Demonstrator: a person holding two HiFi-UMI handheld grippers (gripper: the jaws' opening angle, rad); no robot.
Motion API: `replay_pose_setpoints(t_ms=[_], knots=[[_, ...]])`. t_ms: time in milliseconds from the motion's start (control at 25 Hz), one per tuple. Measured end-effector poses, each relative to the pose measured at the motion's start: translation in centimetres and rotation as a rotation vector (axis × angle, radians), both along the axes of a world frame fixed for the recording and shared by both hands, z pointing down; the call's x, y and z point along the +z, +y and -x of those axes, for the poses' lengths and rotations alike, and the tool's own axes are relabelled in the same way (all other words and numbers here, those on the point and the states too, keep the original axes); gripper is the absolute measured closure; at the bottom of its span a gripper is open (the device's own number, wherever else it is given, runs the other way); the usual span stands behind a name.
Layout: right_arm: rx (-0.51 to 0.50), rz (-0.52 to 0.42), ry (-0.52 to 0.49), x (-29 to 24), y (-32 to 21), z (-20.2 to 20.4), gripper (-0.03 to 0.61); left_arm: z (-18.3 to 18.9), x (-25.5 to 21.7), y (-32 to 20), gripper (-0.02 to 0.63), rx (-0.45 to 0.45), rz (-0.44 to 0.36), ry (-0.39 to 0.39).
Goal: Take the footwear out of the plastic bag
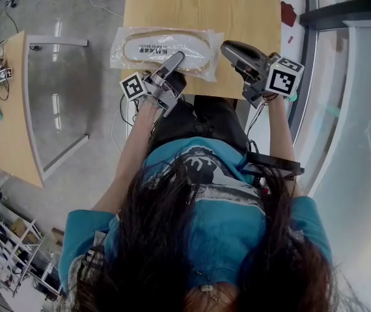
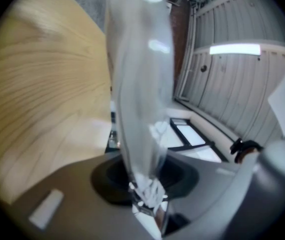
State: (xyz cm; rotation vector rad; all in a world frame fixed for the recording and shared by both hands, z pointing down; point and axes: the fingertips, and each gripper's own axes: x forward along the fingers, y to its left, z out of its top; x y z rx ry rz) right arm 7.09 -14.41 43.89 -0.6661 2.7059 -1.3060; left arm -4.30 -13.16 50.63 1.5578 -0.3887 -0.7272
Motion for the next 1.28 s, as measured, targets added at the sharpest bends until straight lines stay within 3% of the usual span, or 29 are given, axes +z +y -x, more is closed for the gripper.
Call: replay_pose_setpoints(t_ms=[240, 520, 720, 840, 1000, 1280], knots=[[-0.026, 0.045, -0.013, 0.9, 0.9, 0.7, 0.511, 0.5, -1.8, 0.4, 0.506, -0.023, -0.014, 0.111], [-0.12, -0.029, 0.128, 1.9, 2.0, 2.5, 0.511, 0.0, -2.7, 0.8, 0.506, 0.019, -0.048, 0.093], [-0.146, 0.035, -0.017, 0.4, 2.6, 1.7, 0.474, 0.2, -1.8, 0.6, 0.506, -0.025, -0.035, 0.055], [-0.19, 0.009, 0.039, 1.2, 3.3, 2.5, 0.46, 0.0, -1.8, 0.9, 0.506, -0.001, -0.047, 0.027], [-0.172, 0.043, -0.054, 1.0, 3.1, 2.4, 0.462, 0.5, -2.0, 1.0, 0.506, -0.021, -0.034, 0.097], [-0.147, 0.043, -0.014, 1.1, 2.8, 2.5, 0.462, 0.2, -2.7, 1.3, 0.506, -0.009, -0.038, 0.12]])
